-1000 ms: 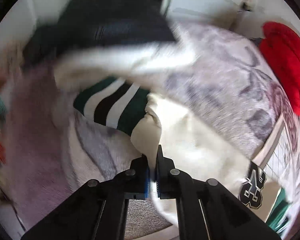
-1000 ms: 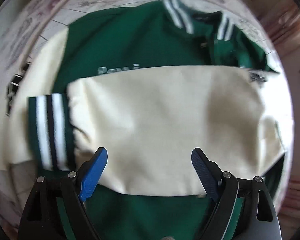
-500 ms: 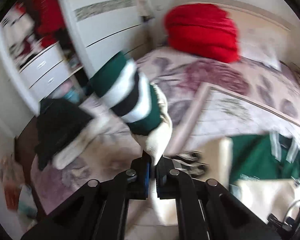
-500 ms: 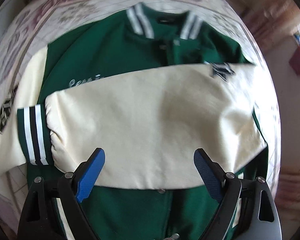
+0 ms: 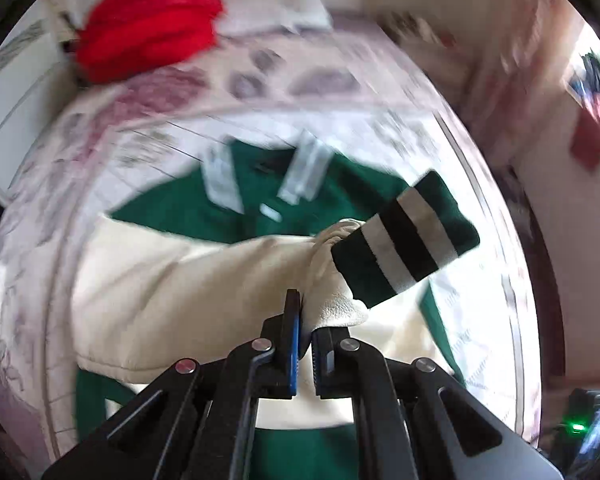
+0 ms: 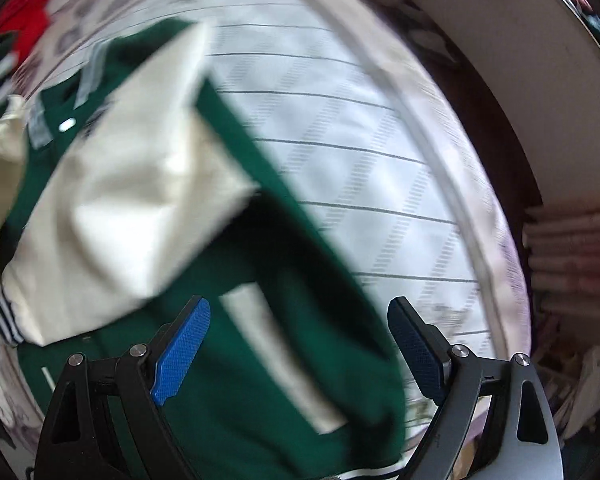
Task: Fold large clothes
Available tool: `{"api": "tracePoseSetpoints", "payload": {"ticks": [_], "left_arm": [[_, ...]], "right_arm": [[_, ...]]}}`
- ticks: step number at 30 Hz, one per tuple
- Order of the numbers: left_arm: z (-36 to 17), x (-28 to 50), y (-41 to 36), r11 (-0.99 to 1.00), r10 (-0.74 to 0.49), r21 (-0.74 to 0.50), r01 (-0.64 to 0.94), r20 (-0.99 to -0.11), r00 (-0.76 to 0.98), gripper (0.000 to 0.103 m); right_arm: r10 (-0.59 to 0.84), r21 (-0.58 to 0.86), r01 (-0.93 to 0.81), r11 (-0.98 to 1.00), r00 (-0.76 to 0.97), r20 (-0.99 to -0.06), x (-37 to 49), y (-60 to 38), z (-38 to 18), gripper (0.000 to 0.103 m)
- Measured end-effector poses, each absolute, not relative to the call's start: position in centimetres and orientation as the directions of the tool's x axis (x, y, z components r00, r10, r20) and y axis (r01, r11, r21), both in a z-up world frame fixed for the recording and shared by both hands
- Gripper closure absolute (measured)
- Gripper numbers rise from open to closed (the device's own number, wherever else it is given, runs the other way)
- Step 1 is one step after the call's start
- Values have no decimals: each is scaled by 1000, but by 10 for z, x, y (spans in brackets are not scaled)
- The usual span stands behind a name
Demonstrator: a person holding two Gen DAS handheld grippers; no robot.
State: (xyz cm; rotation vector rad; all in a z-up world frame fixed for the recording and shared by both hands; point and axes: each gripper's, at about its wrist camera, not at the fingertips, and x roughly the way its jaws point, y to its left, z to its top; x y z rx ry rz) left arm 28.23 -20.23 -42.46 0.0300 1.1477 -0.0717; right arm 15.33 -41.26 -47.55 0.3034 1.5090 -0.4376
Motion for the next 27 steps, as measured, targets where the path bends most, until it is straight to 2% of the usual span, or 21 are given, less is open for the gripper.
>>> {"api": "tracePoseSetpoints", "payload": {"ticks": [5, 6, 7, 8, 10, 14, 19, 22, 26, 27], "left_arm": [[-472, 284, -229, 994, -62, -33, 102, -953, 296, 94], [-475, 284, -224, 995, -67, -42, 94, -958, 280, 83], [-474, 285, -219, 995, -70, -48, 86, -961, 268, 63], [-474, 284, -211, 996, -73, -58, 69, -965, 254, 34], [-472, 278, -190, 994, -108, -107, 18, -966, 234, 10], [-465, 262, -123, 973, -149, -182, -141, -965, 215, 10], [-455, 240, -62, 943, -57, -128, -309, -972, 228, 10], [-459, 234, -35, 932, 59, -31, -361, -970, 236, 10], [-479, 231, -13, 909, 221, 139, -393, -960, 173, 10], [-483, 230, -8, 902, 244, 164, -399, -957, 158, 10]], "right_arm": [[-11, -2, 520, 854, 16, -1000, 135, -477, -488, 11], [11, 20, 532, 847, 20, -1000, 134, -484, -489, 11], [38, 48, 549, 834, 29, -999, 132, -493, -490, 11], [70, 83, 568, 819, 45, -997, 132, -501, -490, 11], [125, 150, 594, 790, 83, -989, 132, -508, -487, 11], [257, 317, 615, 722, 186, -948, 144, -507, -477, 11], [427, 512, 583, 631, 289, -857, 185, -482, -488, 11], [451, 531, 558, 637, 289, -844, 215, -456, -501, 11], [489, 509, 528, 680, 191, -851, 256, -420, -540, 11], [503, 506, 505, 699, 157, -850, 268, -408, -548, 23]]}}
